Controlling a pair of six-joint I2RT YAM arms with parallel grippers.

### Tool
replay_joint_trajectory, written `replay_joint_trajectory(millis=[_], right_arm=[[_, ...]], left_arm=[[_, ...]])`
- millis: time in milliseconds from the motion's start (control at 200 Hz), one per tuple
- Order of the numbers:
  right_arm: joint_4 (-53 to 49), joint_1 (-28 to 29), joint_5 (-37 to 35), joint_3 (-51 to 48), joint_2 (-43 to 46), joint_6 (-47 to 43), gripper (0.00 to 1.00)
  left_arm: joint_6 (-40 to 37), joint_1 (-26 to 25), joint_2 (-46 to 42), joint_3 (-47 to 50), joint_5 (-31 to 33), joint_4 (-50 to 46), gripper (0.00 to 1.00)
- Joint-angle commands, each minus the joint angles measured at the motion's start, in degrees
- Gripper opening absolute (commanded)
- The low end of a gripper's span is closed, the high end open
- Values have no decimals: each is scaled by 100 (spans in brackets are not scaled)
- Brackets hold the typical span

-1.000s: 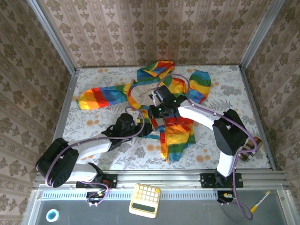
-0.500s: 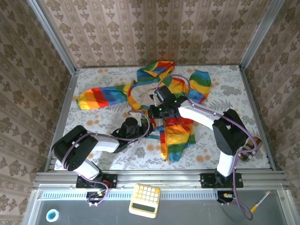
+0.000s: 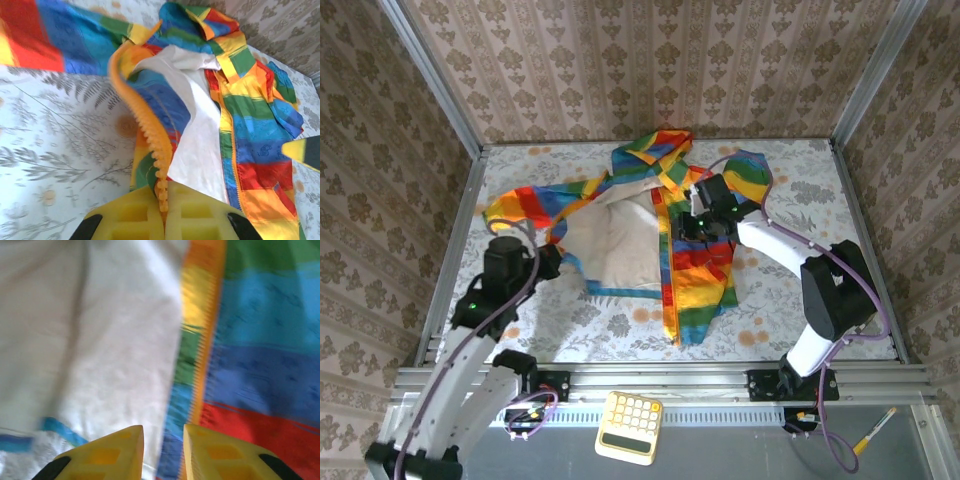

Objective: Zip up the jacket

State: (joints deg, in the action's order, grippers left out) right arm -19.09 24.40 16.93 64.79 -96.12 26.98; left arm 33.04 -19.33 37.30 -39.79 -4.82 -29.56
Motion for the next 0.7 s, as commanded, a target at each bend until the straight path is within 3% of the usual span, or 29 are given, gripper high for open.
replay_joint_trajectory(millis=[0, 75, 180, 375, 410, 525, 695], right_arm=[[106, -45, 48, -295, -164, -70, 24], [137, -67, 111, -334, -345, -66, 23], [272, -171, 305, -362, -629, 51, 21], [704, -533, 698, -564, -702, 495, 20], [716, -565, 702, -573, -641, 516, 20], [670, -605, 619, -630, -353, 511, 25], [402, -595, 745, -713, 6, 351, 33]], left_arm=[[-882, -56, 706, -652, -261, -1791, 0], [-1197, -627, 1684, -1327, 239, -2200, 0], [-1543, -2001, 3031, -2324, 1379, -2498, 0], [-1673, -3843, 5689, -4134, 1663, -2792, 0], [-1630, -4104, 6125, -4438, 1682, -2946, 11], [-1517, -4464, 6891, -5071, 2151, -3533, 39], [-1222, -4369, 6234, -4568, 1914, -3037, 48]])
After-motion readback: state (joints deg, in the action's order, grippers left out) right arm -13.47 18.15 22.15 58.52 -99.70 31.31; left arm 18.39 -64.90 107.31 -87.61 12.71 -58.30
